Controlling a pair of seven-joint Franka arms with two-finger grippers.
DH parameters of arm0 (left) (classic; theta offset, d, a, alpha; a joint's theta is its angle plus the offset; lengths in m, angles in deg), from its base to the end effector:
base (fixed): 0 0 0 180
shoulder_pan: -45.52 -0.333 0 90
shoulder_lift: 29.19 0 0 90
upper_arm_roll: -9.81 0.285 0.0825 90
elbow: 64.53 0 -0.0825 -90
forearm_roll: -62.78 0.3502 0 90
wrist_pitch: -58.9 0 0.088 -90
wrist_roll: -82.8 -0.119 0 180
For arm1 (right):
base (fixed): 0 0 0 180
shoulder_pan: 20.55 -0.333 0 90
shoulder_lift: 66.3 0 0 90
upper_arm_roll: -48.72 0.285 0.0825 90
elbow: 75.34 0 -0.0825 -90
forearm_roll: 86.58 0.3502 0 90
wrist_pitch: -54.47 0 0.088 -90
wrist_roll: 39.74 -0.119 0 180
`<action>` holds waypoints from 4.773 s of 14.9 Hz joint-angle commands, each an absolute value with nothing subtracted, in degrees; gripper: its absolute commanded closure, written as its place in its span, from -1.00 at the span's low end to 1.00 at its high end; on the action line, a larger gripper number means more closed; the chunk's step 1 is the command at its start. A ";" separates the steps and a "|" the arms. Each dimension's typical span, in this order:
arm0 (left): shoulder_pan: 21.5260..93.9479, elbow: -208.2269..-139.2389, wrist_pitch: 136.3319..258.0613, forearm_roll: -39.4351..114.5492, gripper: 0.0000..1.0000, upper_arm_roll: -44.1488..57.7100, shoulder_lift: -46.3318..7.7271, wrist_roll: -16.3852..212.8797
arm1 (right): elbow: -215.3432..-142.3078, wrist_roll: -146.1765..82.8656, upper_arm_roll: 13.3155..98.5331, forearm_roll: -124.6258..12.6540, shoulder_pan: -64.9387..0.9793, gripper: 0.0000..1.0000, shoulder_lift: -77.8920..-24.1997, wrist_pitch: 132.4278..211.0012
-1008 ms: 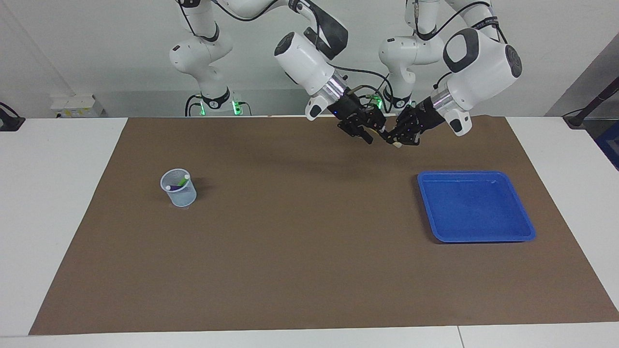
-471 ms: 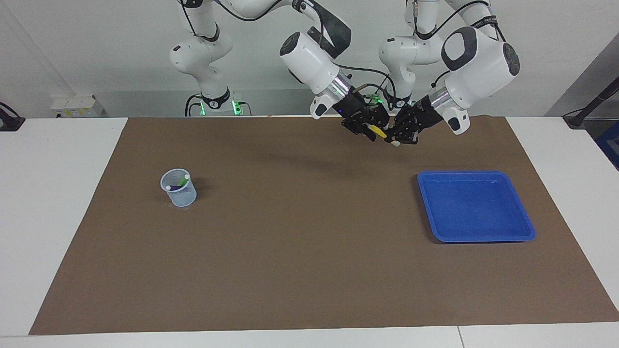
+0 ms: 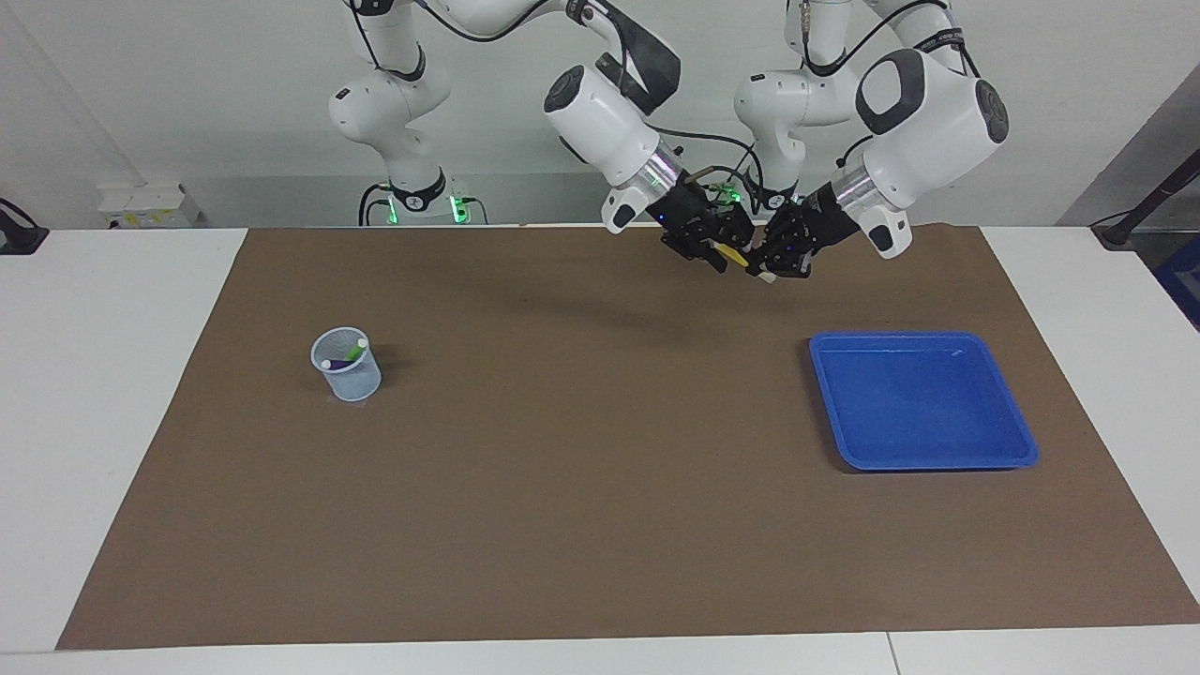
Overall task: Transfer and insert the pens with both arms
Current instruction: 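Grasp the yellow pen with the right gripper from the left gripper, then carry the yellow pen to the cup while the left gripper opens and withdraws, then insert the yellow pen into the white cup and open the right gripper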
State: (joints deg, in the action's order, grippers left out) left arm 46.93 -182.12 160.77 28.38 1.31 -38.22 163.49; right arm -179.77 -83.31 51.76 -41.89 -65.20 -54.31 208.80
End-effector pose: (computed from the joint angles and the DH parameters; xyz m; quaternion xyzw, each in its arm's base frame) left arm 0.4573 -0.1389 0.4799 0.7340 0.6188 -0.2339 0.1535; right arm 0.4396 0.4506 0.4657 -0.8823 0.2411 -0.0150 0.4039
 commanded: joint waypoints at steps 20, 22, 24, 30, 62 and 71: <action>48.07 -184.24 162.00 27.45 1.00 2.16 -40.26 164.37 | -180.54 -83.69 51.54 -41.75 -65.38 1.00 -55.40 207.31; 48.07 -184.24 161.82 27.54 1.00 2.16 -40.26 164.28 | -180.54 -83.77 51.54 -41.75 -65.38 1.00 -55.40 207.31; 48.07 -184.24 161.91 27.54 0.54 2.16 -40.26 163.93 | -180.54 -83.60 51.54 -41.75 -65.29 1.00 -55.40 207.31; 48.16 -184.24 161.91 27.63 -1.00 2.16 -40.26 163.66 | -180.54 -78.35 51.10 -44.81 -62.49 1.00 -55.57 201.71; 38.05 -174.31 158.22 55.31 -1.00 3.13 -39.47 94.67 | -194.67 10.36 51.10 -89.74 -17.74 1.00 -68.84 166.86; 39.98 -162.65 152.69 55.57 -1.00 4.45 -34.21 94.58 | -193.05 10.27 50.75 -88.86 -17.56 -1.00 -70.43 164.53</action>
State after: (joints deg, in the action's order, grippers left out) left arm 38.60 -169.39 156.71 54.21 3.45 -37.79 94.81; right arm -195.15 9.74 50.24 -88.63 -18.47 -68.59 167.83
